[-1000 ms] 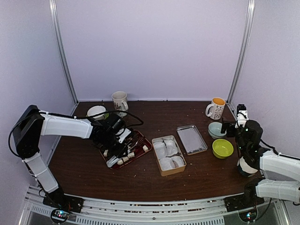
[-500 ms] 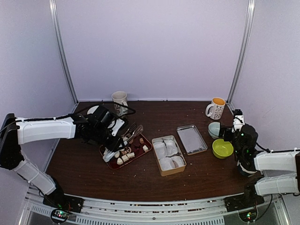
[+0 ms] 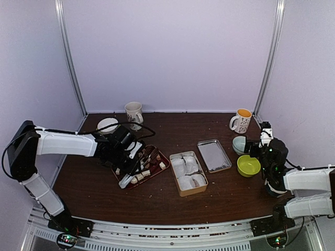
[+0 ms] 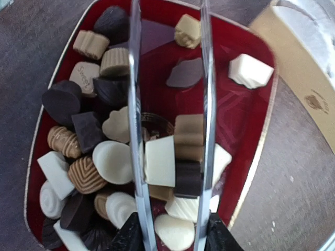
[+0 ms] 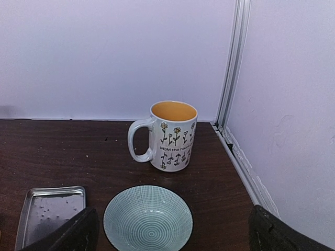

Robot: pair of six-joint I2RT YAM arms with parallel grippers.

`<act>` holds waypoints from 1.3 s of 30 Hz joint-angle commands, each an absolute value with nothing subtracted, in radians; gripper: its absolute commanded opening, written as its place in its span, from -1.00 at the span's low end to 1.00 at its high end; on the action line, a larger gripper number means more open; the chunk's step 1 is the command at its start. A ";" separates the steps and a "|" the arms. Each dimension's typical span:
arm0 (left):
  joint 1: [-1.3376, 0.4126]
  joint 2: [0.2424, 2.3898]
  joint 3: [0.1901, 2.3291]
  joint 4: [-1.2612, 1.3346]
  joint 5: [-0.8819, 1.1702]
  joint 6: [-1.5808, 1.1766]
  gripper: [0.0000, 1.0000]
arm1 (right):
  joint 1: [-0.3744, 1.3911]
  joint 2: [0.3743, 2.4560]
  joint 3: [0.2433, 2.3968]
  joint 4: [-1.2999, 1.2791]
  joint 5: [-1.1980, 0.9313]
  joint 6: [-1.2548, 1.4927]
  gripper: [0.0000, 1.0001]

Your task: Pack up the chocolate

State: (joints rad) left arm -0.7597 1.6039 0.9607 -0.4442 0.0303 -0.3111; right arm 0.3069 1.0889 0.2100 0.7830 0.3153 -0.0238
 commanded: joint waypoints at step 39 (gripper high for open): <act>-0.804 1.411 0.906 -0.494 -0.068 -0.330 -0.29 | 0.300 1.089 0.216 0.811 0.338 -0.029 1.00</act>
State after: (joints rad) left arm -0.8024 1.4677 0.8677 -0.4572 -0.0456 -0.3428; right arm 0.3069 1.0889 0.2100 0.7834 0.3161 -0.0242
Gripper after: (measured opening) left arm 0.347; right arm 0.998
